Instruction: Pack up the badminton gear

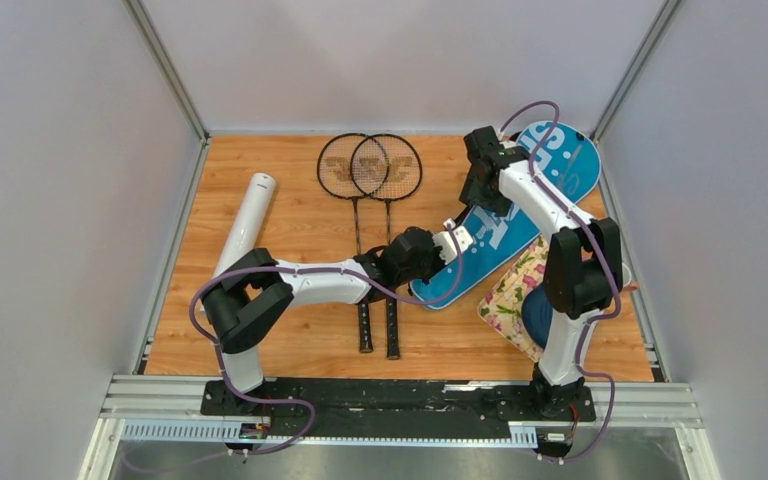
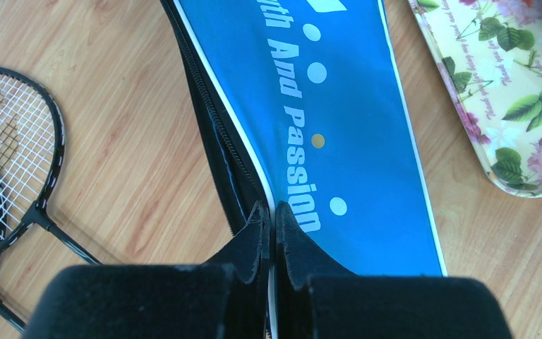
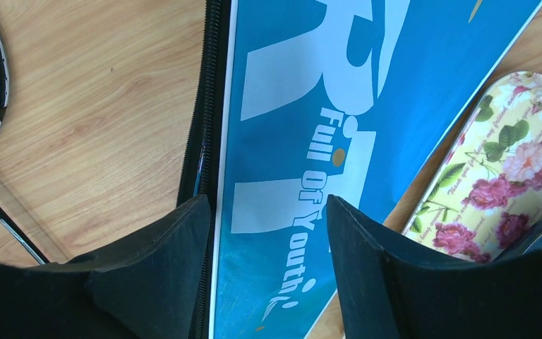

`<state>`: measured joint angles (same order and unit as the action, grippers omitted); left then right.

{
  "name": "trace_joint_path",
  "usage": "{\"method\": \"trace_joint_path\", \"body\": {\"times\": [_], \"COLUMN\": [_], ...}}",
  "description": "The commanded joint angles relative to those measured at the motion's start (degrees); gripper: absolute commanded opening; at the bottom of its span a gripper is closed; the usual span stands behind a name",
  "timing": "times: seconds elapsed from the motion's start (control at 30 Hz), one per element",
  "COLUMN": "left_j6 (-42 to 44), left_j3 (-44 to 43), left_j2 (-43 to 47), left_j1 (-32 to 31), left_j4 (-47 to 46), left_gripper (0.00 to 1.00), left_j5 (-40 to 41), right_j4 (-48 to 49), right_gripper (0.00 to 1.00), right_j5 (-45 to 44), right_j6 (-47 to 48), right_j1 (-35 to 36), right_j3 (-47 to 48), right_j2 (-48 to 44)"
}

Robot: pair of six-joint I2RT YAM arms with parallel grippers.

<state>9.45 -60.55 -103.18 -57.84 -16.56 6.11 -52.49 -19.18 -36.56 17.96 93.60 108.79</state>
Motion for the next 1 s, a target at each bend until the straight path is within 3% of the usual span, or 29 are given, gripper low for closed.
{"method": "trace_joint_path", "body": {"times": [0.0,0.27,0.37,0.47,0.5,0.57,0.6,0.67,0.7,0.77,0.8,0.9,0.97], "left_j6": [1.62,2.06,1.97,0.83,0.22,-2.85,-4.34,-8.74,-9.27,-14.01,-15.68,-24.37,-30.35], "left_j3": [-0.44,-0.27,-0.35,-0.35,-0.44,-1.32,-1.84,-3.69,-4.22,-3.79,-3.09,-0.80,0.17], "left_j2": [2.45,2.80,2.81,3.07,3.16,3.59,3.86,5.35,6.14,9.38,10.61,15.36,17.56], "left_j1": [-0.78,-1.04,-1.04,-1.04,-1.04,-1.04,-0.96,-0.78,-0.60,0.18,0.80,5.27,8.97], "left_j4": [-2.96,-2.60,-2.60,-2.08,-1.64,0.55,1.69,6.43,8.02,9.88,9.79,8.48,7.33], "left_gripper": [0.00,0.00,0.00,0.00,0.00,0.01,0.13,0.25,0.38,0.50,0.62,0.75,0.75], "left_j5": [-0.40,-0.05,-0.04,-0.04,-0.04,0.22,0.48,-0.13,-1.09,-5.04,-5.75,-17.58,-21.03], "right_j4": [1.87,2.39,3.00,5.89,7.04,10.72,11.96,16.51,18.20,23.90,25.75,32.70,38.85], "right_gripper": [0.66,0.58,0.50,0.22,0.04,0.00,0.00,0.00,0.00,0.00,0.00,0.00,0.00], "right_j5": [-0.60,-1.48,-1.91,-1.74,-1.04,-0.07,1.06,2.91,4.31,6.51,8.96,14.84,17.67], "right_j6": [0.78,0.26,-0.01,1.74,2.71,4.55,7.00,10.35,12.89,15.19,16.68,17.92,18.01], "right_j1": [0.41,0.50,0.59,0.85,1.03,1.03,1.03,0.94,1.03,1.03,1.03,0.94,1.03], "right_j3": [2.02,0.35,-0.44,-2.45,-3.16,-5.52,-6.41,-8.86,-12.01,-15.54,-19.12,-25.37,-29.07], "right_j2": [2.12,2.48,1.43,-1.20,-2.00,-4.19,-4.99,-6.92,-9.36,-12.45,-15.60,-21.57,-24.66]}}
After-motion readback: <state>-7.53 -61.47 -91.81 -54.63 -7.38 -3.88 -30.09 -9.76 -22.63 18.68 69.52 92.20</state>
